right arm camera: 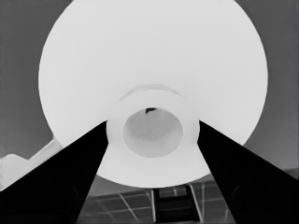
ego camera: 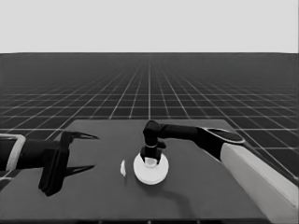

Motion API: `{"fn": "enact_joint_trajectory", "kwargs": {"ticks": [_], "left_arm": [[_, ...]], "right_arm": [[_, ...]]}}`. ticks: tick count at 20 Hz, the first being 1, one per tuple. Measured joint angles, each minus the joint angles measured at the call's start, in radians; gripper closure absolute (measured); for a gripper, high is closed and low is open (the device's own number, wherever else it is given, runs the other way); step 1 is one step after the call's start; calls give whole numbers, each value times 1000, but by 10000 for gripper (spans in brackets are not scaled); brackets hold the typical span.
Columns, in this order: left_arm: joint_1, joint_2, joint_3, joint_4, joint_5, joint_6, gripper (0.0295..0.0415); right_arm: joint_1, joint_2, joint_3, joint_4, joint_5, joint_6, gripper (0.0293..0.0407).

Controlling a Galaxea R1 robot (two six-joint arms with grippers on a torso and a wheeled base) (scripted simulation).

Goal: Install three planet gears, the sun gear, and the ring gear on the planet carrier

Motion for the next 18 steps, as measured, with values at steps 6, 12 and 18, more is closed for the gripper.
{"fn": "enact_joint_trajectory", "kwargs": {"ticks": [6,12,18], "left_arm": [[0,0,0,0,0,0,326],[0,0,0,0,0,0,326],[0,0,0,0,0,0,326]], "right_arm": [[0,0,0,0,0,52,351],[0,0,0,0,0,105,351],[0,0,0,0,0,157,351]]}}
